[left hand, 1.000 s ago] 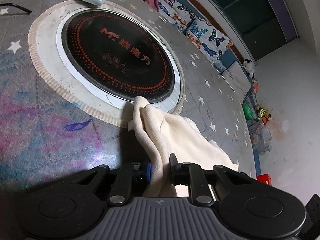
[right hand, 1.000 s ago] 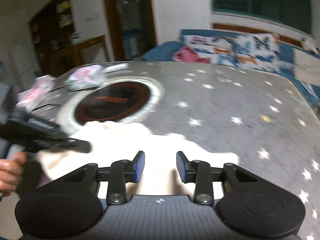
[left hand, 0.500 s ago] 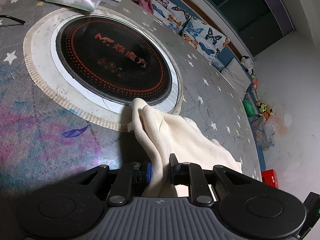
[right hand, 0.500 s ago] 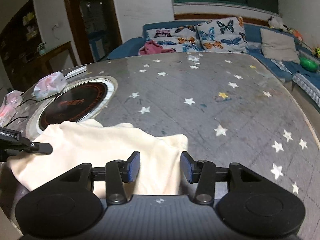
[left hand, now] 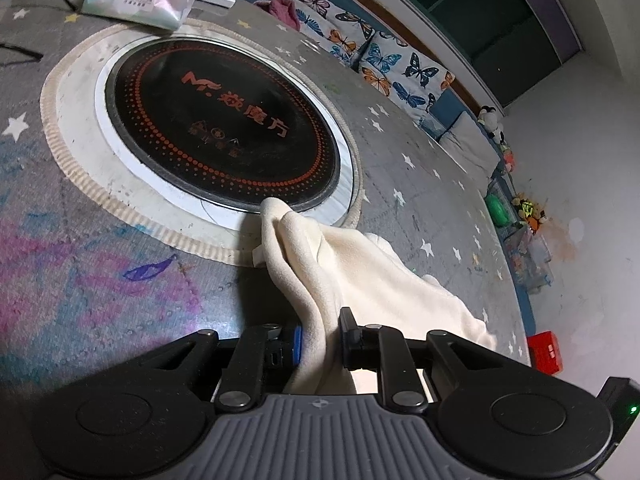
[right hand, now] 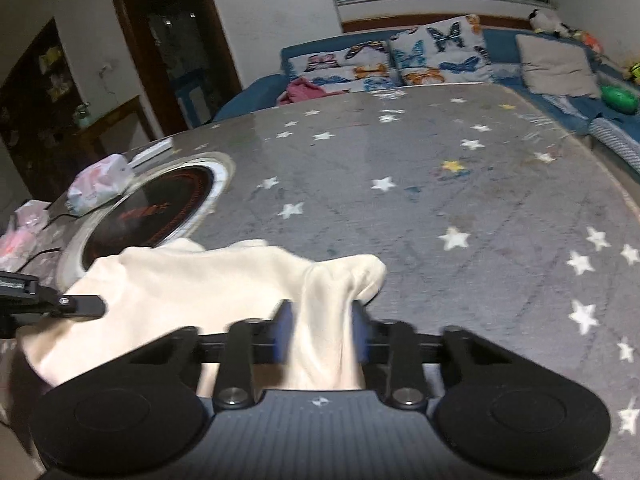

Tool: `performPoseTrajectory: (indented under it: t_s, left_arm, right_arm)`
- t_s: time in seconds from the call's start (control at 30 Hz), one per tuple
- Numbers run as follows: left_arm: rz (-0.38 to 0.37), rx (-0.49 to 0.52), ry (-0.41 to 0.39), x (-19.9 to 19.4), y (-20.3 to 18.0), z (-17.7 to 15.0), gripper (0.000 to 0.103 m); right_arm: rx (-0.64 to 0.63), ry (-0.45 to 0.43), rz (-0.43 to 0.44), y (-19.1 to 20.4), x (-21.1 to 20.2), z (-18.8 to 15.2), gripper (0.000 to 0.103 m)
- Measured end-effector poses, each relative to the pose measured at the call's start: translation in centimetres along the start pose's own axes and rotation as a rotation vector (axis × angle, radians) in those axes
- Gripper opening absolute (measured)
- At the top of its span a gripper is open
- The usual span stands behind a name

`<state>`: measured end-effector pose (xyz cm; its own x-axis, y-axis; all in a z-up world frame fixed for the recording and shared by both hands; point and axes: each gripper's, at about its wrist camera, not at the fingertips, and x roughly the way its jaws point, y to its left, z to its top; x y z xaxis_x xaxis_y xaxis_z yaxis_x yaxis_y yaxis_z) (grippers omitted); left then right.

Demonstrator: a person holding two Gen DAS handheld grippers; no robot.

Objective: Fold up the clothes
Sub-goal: 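Lift the bundle with both tools and carry it away from the cooktop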

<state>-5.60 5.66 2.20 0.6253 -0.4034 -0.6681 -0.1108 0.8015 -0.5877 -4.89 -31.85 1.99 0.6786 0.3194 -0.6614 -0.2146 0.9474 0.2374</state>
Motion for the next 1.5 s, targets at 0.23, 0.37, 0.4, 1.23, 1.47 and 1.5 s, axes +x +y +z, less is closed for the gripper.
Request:
performPoseTrajectory:
  t_s: [0.23, 0.37, 0.4, 1.23, 1.47, 1.5]
  left_arm:
    - [-0.009, 0.083, -0.019, -0.7, -2.2, 0.4, 0.017]
    - [-0.032, 0.140, -0.016, -0.2, -4.7, 0.8, 0.017]
    - [-0.038, 0.156, -0.013, 0.2, -5.5, 0.8, 0.017]
    - [-0.118, 0.427, 0.143, 14.0, -21.8, -2.9, 0.016]
    - [-0.087, 0.433, 0.165, 15.0, -20.8, -3.2, 0.016]
    - [-0.088, 0.439, 0.162, 14.9, -20.7, -3.3, 0.016]
  right_arm:
    - [-0.014, -0.063, 0.001, 0.6, -1.9, 0.4, 0.012]
    - [-0.029, -0.110, -0.023, 0.0, -3.7, 1.2, 0.012]
    - [-0.033, -0.122, -0.034, -0.2, -4.1, 1.4, 0.012]
    - [0.068, -0.145, -0.405, -15.7, -6.7, 3.8, 0.013]
    - [0.076, -0.137, -0.436, -16.9, -5.9, 2.2, 0.019]
    - [0.062, -0.135, -0.428, -16.7, -5.8, 2.1, 0.019]
